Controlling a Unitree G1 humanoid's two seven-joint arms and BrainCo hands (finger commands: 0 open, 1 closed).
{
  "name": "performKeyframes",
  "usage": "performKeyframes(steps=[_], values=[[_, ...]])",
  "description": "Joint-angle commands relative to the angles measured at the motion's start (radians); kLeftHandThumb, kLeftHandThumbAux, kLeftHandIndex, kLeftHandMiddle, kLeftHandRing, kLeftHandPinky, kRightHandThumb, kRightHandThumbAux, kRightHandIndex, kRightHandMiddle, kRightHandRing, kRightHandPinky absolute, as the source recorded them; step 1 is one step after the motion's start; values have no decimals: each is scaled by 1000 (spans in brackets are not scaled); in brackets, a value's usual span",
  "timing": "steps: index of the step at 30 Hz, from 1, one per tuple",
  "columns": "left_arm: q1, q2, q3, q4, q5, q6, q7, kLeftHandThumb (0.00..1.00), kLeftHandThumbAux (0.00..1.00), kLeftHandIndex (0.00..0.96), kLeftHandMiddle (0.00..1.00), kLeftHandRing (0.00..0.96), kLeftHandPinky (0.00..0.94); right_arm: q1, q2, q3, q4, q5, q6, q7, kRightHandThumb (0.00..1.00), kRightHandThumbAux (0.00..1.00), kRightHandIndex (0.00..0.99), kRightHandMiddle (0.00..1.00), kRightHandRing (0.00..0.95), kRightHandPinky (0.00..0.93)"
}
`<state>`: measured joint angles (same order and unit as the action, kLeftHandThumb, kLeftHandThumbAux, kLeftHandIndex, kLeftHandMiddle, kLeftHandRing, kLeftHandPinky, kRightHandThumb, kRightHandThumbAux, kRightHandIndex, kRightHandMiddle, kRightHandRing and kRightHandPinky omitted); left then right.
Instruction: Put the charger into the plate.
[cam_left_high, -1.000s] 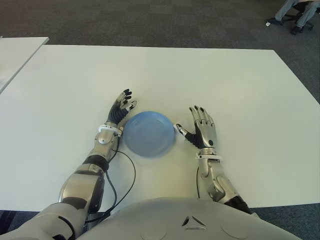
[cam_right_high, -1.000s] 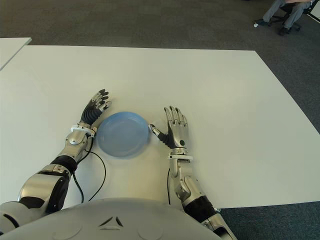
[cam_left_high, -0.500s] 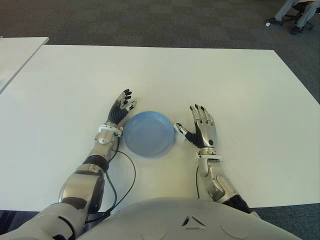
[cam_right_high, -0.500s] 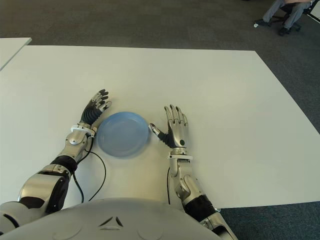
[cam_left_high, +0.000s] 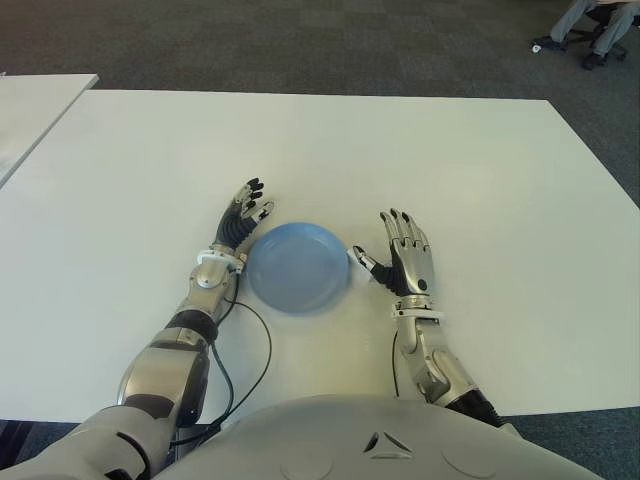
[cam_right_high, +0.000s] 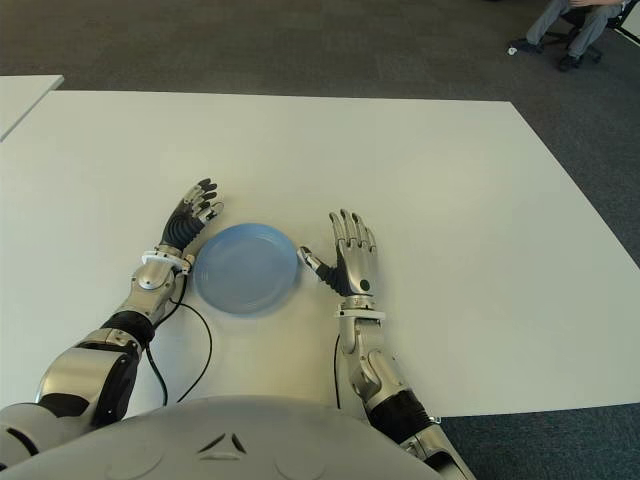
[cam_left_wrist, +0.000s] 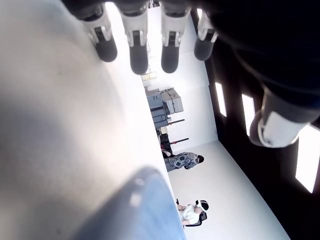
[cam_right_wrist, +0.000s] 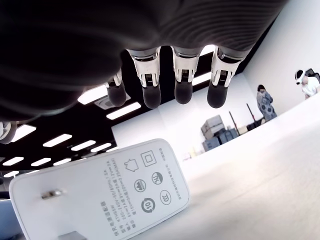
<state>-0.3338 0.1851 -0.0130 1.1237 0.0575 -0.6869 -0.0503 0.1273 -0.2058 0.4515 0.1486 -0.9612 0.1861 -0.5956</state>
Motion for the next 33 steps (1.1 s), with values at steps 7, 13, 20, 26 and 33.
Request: performKeyframes(steps=[7, 13, 20, 26, 33], values=[[66, -14, -17, 49, 24, 62, -33, 0, 489, 0, 136, 137, 130, 67, -19, 10, 153, 45, -10, 31, 289, 159, 0, 0, 0, 0], [70, -18, -15, 48, 23, 36, -25, 0, 488, 4, 140, 141, 139, 59, -22, 17, 167, 57, 0, 89, 302, 155, 0, 0, 0, 0], [71, -24, -6, 48, 9, 18, -40, 0, 463, 13, 142, 143, 152, 52, -26, 24, 174, 49, 10, 120, 310, 154, 0, 0, 0, 0], [69, -22, -7, 49, 9, 33, -49, 0, 462, 12, 144, 147, 154, 52, -30, 26, 167, 40, 16, 137, 313, 154, 0, 0, 0, 0], [67, -17, -12, 49, 20, 51, -36, 0, 481, 1, 144, 147, 135, 53, -32, 27, 156, 35, 27, 169, 315, 151, 0, 0, 0, 0]])
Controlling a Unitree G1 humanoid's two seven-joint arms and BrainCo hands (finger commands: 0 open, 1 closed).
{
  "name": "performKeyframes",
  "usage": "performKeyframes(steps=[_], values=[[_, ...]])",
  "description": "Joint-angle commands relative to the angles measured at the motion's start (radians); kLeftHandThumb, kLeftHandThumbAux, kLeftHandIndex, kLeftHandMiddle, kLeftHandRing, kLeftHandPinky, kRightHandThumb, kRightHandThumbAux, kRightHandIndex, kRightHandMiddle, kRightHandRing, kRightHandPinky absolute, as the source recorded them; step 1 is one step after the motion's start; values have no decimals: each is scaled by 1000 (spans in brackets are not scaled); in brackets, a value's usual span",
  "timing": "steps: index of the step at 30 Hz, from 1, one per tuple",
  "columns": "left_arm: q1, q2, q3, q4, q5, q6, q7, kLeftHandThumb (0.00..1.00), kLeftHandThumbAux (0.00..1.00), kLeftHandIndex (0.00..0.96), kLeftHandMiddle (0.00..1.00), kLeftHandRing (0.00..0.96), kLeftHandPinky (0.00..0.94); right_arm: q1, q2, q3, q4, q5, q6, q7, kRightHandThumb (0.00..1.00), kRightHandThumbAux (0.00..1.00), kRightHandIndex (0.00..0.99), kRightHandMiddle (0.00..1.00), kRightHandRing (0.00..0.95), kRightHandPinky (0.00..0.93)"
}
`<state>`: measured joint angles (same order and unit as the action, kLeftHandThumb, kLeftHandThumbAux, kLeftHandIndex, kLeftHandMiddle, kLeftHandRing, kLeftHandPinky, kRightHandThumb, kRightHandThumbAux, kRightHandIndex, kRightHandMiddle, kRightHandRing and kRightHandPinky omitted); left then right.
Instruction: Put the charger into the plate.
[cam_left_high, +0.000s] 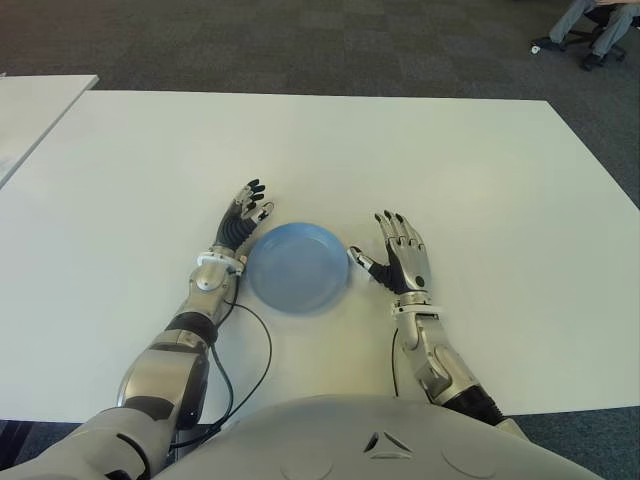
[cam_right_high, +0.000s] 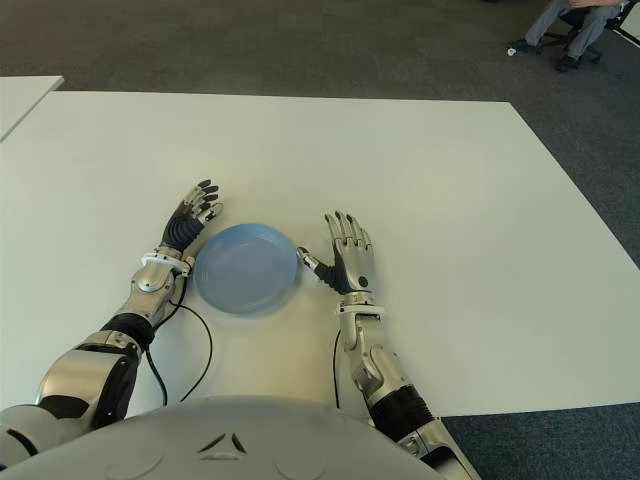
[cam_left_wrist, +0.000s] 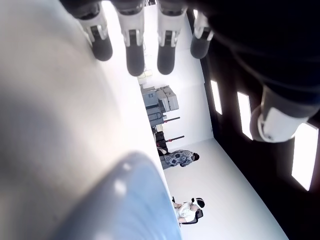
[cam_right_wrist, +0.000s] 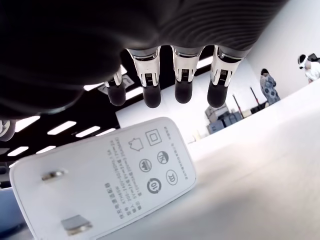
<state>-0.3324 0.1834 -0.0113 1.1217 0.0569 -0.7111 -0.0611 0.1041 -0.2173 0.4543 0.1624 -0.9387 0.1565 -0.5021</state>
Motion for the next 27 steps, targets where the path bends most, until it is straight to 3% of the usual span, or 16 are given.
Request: performKeyframes(steps=[1, 15, 27], values=[[65, -15, -15, 50, 24, 76, -20, 0, 485, 1, 144, 146, 132, 78, -21, 25, 137, 11, 63, 87, 316, 150, 0, 0, 0, 0], [65, -19, -14, 47, 20, 63, -26, 0, 493, 3, 138, 144, 149, 87, -21, 36, 89, -24, 136, 194, 327, 144, 0, 0, 0, 0], [63, -19, -11, 53, 17, 74, -31, 0, 480, 0, 139, 145, 143, 95, -22, 40, 71, -35, 157, 205, 315, 144, 0, 0, 0, 0]])
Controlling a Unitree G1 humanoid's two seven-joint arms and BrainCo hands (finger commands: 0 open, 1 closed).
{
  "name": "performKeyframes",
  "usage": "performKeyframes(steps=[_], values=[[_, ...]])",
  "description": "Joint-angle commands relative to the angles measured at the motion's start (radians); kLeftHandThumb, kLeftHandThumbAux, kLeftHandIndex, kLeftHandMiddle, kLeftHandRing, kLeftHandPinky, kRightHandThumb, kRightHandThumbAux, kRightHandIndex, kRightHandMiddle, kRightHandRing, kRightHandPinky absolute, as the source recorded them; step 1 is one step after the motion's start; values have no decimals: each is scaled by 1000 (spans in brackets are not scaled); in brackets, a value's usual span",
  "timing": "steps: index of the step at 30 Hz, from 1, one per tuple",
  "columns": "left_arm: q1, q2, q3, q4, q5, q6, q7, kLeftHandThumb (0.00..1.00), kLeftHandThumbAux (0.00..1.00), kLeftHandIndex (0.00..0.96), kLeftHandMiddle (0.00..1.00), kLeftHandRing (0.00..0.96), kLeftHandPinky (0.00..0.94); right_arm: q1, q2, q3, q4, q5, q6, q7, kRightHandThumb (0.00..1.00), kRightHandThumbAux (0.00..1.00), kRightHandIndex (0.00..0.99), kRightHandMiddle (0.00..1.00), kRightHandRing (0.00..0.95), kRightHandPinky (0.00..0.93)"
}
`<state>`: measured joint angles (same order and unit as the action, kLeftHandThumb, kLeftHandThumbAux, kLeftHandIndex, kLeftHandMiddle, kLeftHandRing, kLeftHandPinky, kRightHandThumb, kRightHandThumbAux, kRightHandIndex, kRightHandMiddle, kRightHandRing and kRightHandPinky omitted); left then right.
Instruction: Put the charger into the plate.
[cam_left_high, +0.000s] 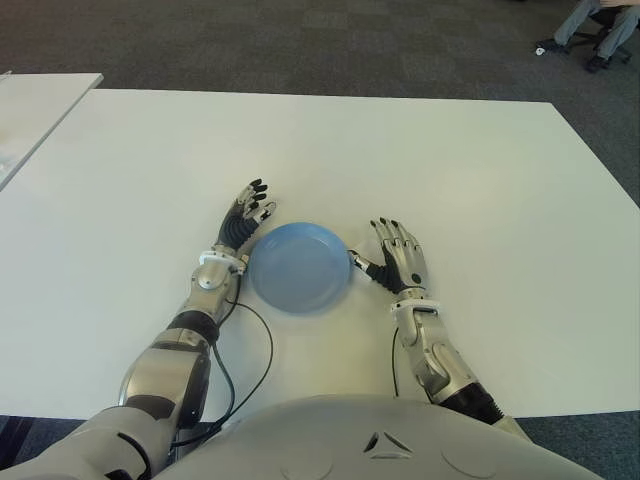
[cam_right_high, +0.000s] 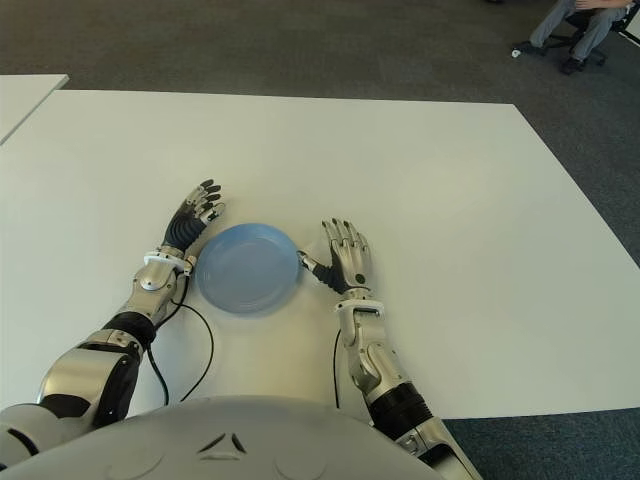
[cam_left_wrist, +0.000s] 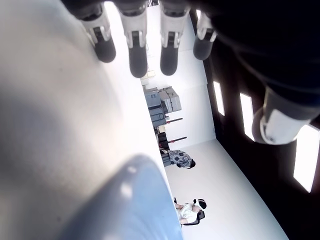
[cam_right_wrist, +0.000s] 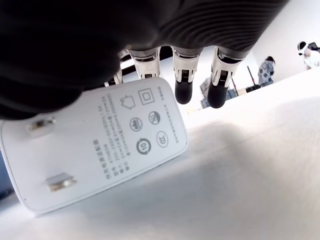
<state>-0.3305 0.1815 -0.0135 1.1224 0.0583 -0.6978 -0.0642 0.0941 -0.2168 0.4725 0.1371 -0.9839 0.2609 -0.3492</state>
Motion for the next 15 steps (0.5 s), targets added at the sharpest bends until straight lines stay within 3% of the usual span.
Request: performKeyframes(steps=[1, 15], values=[[61, -17, -9, 53, 15, 62, -28, 0, 480, 0, 139, 145, 143, 106, -23, 23, 93, 8, 56, 54, 315, 144, 0, 0, 0, 0], [59, -17, -14, 49, 22, 62, -22, 0, 496, 0, 135, 142, 141, 138, -42, 32, -58, -36, 173, 236, 320, 141, 0, 0, 0, 0]])
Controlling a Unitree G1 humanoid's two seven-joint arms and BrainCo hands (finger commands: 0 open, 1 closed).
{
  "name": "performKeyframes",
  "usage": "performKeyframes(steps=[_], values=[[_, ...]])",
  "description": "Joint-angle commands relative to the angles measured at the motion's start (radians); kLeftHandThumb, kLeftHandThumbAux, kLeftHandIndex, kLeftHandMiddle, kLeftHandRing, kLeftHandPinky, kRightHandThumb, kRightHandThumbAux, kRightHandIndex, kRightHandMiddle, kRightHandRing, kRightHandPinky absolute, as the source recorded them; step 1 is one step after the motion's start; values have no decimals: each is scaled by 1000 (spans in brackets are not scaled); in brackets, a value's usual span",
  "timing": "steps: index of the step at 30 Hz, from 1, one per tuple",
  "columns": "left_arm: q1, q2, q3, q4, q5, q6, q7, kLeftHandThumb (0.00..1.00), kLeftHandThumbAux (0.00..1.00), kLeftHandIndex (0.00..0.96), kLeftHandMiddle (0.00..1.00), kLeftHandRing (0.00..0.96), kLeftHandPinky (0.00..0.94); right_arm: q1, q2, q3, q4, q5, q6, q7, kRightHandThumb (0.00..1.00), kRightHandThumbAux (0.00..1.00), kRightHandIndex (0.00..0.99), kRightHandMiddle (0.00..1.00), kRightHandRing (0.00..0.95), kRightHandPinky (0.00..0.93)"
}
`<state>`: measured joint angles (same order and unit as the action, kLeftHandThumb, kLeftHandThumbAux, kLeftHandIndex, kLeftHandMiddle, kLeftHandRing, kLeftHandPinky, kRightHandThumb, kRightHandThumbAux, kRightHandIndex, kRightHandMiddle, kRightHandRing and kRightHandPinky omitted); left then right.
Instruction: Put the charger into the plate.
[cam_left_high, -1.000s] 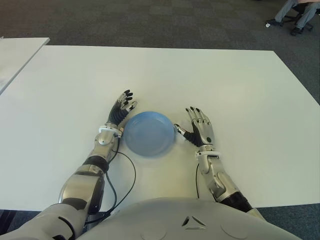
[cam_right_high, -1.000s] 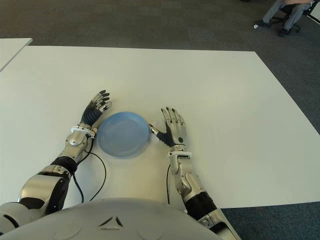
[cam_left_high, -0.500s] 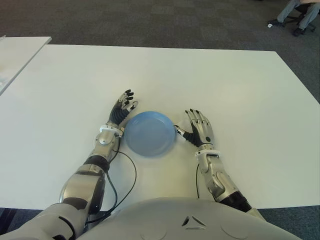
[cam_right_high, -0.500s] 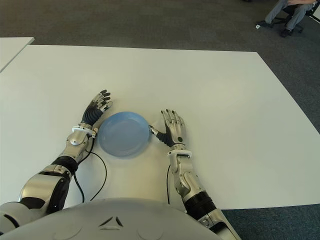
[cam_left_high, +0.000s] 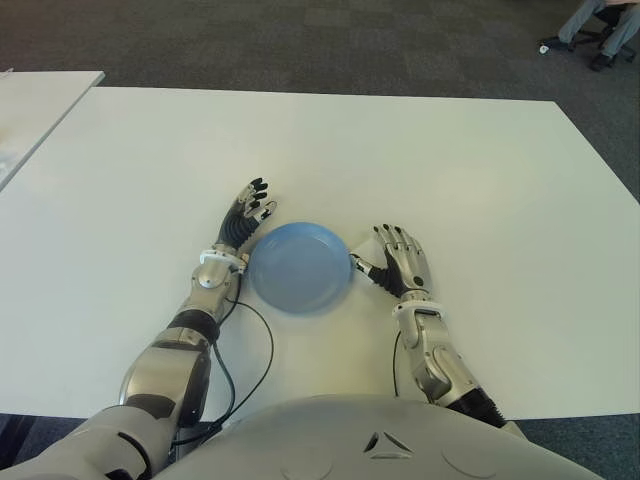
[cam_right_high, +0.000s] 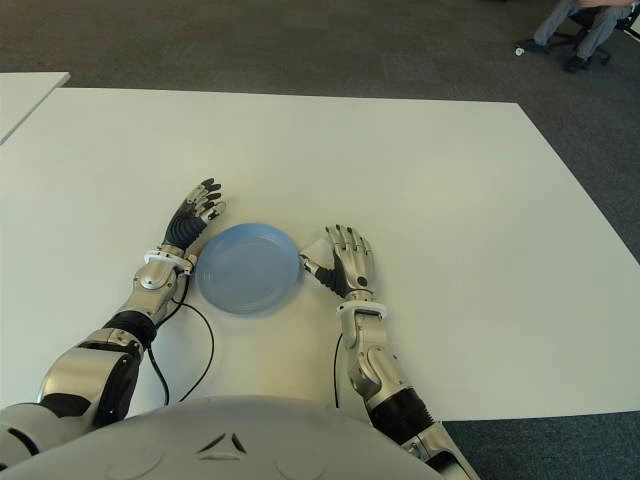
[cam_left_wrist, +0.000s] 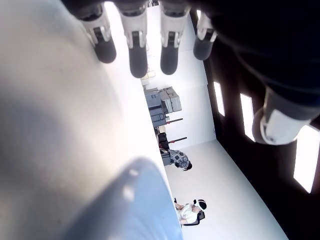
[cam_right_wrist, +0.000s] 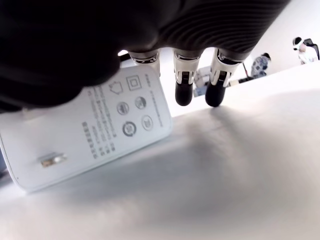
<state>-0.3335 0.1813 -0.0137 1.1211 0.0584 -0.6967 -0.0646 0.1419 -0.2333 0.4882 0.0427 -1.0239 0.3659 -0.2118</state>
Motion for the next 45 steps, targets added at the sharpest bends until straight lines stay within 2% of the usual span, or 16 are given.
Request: performKeyframes(steps=[1, 8, 16, 30, 35, 45], values=[[63, -17, -14, 49, 22, 55, -19, 0, 496, 0, 136, 142, 140, 92, -26, 17, 22, 0, 76, 118, 321, 141, 0, 0, 0, 0], [64, -19, -14, 43, 21, 57, -22, 0, 489, 1, 140, 144, 141, 100, -31, 22, -44, -21, 117, 220, 332, 142, 0, 0, 0, 0], [60, -13, -16, 51, 24, 73, -24, 0, 501, 0, 140, 144, 126, 103, -31, 24, -79, -35, 136, 272, 340, 139, 0, 0, 0, 0], [57, -16, -13, 54, 20, 58, -24, 0, 484, 12, 147, 153, 161, 133, -31, 28, -147, -59, 154, 331, 347, 129, 0, 0, 0, 0], [56, -11, -15, 59, 24, 68, -23, 0, 482, 8, 144, 150, 140, 148, -31, 30, -169, -70, 159, 347, 342, 125, 0, 0, 0, 0], [58, -13, -18, 55, 28, 49, -19, 0, 481, 0, 131, 135, 134, 166, -28, 26, -168, -81, 145, 312, 319, 130, 0, 0, 0, 0]])
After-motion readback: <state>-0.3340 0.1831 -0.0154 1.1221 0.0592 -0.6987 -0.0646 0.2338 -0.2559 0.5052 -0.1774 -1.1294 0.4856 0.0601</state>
